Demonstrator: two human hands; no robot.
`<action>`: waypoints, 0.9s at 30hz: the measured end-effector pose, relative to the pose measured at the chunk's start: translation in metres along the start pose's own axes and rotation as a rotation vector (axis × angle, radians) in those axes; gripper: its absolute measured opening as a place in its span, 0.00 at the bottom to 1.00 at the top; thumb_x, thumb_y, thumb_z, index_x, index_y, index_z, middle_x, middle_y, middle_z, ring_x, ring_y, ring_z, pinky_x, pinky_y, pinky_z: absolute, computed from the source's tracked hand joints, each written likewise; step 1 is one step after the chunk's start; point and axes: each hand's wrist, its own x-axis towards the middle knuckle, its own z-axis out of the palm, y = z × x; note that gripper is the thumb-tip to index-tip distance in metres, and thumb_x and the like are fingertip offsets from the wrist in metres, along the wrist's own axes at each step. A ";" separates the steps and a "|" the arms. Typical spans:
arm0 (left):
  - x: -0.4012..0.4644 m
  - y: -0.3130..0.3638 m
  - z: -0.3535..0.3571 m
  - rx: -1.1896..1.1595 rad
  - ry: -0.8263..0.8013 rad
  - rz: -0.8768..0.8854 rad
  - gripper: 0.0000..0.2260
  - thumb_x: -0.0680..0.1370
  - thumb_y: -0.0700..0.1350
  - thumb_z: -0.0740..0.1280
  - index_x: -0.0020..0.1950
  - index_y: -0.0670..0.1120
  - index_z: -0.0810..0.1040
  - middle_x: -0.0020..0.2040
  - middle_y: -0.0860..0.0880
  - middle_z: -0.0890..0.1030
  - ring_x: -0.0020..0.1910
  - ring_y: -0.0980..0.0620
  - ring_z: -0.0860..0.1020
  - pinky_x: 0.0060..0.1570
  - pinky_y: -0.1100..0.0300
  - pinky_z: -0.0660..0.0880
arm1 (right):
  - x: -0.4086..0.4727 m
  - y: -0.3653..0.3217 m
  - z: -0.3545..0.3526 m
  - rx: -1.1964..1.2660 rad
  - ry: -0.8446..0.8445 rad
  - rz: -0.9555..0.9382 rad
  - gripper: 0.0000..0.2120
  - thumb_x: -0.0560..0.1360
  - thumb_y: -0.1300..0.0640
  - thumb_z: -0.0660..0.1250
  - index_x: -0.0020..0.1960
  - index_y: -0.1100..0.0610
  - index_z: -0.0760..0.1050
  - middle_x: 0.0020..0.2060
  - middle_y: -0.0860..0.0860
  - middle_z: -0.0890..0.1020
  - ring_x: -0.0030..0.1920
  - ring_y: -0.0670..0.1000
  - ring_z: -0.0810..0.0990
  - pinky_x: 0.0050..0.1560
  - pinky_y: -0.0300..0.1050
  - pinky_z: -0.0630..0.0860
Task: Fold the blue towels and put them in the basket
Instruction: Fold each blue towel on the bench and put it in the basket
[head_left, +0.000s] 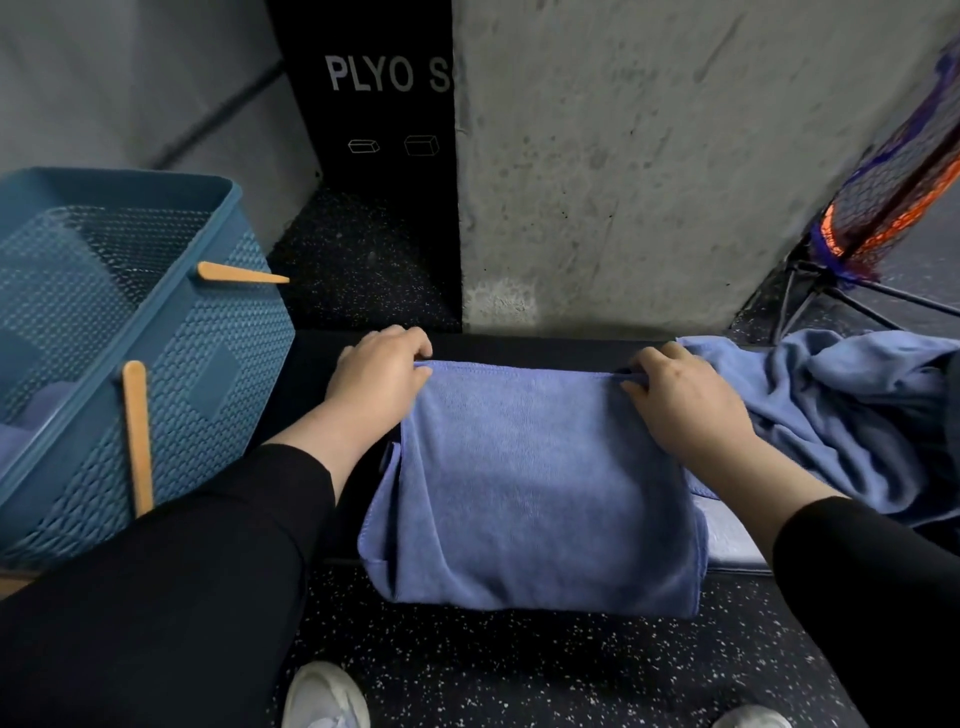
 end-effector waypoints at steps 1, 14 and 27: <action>0.001 -0.002 -0.001 -0.028 -0.036 0.012 0.12 0.81 0.47 0.66 0.64 0.50 0.77 0.56 0.51 0.77 0.57 0.48 0.75 0.59 0.48 0.72 | 0.002 0.001 -0.002 0.008 -0.036 -0.011 0.13 0.77 0.50 0.64 0.59 0.53 0.76 0.53 0.54 0.78 0.54 0.60 0.78 0.48 0.53 0.77; -0.033 -0.001 -0.044 -0.223 0.054 -0.004 0.14 0.83 0.51 0.60 0.39 0.48 0.70 0.38 0.52 0.75 0.40 0.49 0.74 0.40 0.50 0.69 | -0.012 -0.006 -0.061 0.534 -0.019 0.096 0.05 0.74 0.61 0.68 0.48 0.55 0.73 0.38 0.51 0.79 0.40 0.55 0.75 0.36 0.46 0.66; -0.114 0.023 -0.134 -0.500 0.474 0.015 0.20 0.82 0.55 0.64 0.33 0.46 0.69 0.28 0.52 0.66 0.29 0.55 0.64 0.33 0.59 0.63 | -0.079 -0.015 -0.156 1.072 0.174 -0.020 0.05 0.77 0.56 0.71 0.43 0.53 0.77 0.37 0.51 0.82 0.40 0.49 0.76 0.46 0.53 0.75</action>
